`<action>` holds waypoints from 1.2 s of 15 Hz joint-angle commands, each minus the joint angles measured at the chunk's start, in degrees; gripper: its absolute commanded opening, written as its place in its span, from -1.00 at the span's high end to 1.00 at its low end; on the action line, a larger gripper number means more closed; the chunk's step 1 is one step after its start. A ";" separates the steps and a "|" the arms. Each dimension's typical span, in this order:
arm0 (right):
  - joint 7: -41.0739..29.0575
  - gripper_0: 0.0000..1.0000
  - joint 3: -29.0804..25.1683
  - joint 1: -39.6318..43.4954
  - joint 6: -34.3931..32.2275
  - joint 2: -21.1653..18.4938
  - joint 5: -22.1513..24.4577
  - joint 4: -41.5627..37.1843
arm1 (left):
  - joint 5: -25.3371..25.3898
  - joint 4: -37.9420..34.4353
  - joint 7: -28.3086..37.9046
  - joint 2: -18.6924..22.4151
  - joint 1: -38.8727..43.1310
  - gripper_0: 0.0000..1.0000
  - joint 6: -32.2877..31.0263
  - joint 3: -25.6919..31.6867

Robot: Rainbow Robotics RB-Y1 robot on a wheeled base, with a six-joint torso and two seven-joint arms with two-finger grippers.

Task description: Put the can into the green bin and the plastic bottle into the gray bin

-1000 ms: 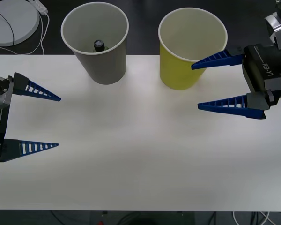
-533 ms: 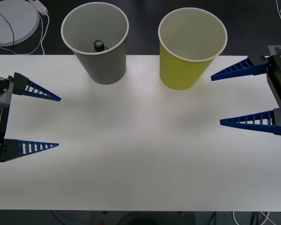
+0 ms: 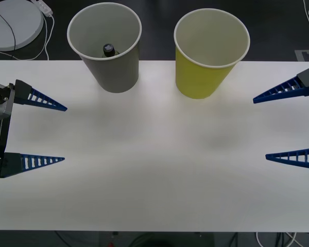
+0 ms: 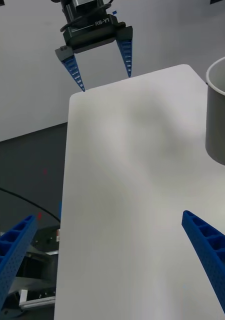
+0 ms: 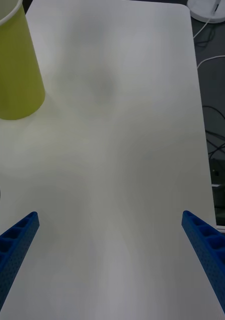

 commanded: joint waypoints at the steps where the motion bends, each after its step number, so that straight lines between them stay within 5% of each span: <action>1: 4.37 -1.00 -3.61 3.67 -1.30 0.24 -0.10 -0.41 | 0.00 0.00 0.00 0.00 0.00 -1.00 0.00 0.00; 18: 9.47 -1.00 -6.51 6.84 -4.20 3.76 0.16 -0.15 | 0.00 0.00 0.00 0.00 0.00 -1.00 0.00 0.00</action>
